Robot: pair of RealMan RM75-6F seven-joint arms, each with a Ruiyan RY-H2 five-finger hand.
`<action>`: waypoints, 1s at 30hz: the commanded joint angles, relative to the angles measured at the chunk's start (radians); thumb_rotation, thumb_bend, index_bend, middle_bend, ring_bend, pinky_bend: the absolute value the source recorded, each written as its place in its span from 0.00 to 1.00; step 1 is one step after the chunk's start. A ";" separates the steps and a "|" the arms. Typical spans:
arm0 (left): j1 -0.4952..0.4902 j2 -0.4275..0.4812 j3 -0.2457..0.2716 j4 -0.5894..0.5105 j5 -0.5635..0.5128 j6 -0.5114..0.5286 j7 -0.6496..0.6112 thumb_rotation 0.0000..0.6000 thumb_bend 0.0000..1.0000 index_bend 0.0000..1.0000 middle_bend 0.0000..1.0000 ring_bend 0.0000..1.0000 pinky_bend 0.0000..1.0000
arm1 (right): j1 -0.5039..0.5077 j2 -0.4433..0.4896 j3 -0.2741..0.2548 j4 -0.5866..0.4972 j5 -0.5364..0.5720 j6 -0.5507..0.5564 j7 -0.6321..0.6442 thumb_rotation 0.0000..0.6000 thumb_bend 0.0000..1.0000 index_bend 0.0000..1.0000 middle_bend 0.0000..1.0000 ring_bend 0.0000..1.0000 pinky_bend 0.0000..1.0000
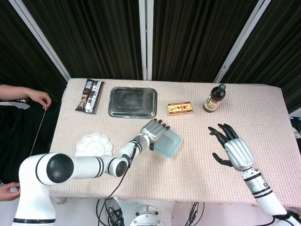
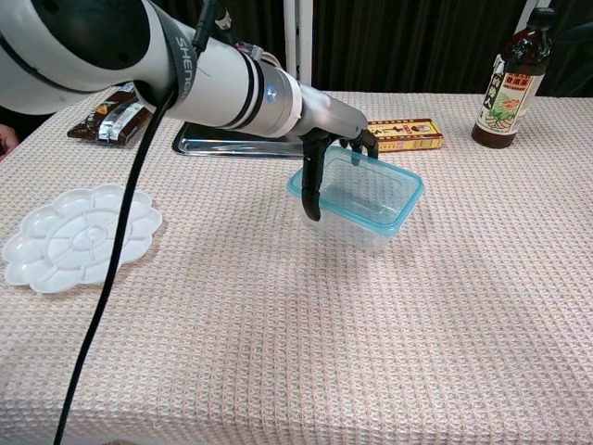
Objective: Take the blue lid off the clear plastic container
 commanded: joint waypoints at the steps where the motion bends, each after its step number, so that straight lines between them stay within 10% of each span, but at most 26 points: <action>1: 0.020 0.016 0.005 -0.052 -0.014 0.052 -0.016 1.00 0.00 0.27 0.32 0.21 0.32 | 0.023 -0.037 -0.033 0.011 -0.056 -0.043 0.049 1.00 0.24 0.01 0.28 0.01 0.10; 20: 0.070 0.041 -0.013 -0.269 -0.197 0.331 0.073 1.00 0.00 0.26 0.32 0.22 0.40 | 0.153 -0.516 0.063 0.304 -0.138 -0.069 -0.198 1.00 0.04 0.49 0.62 0.47 0.68; 30: 0.099 0.027 -0.053 -0.242 -0.224 0.307 0.114 1.00 0.00 0.25 0.32 0.22 0.40 | 0.188 -0.634 0.085 0.411 -0.119 -0.058 -0.249 1.00 0.03 0.54 0.69 0.55 0.80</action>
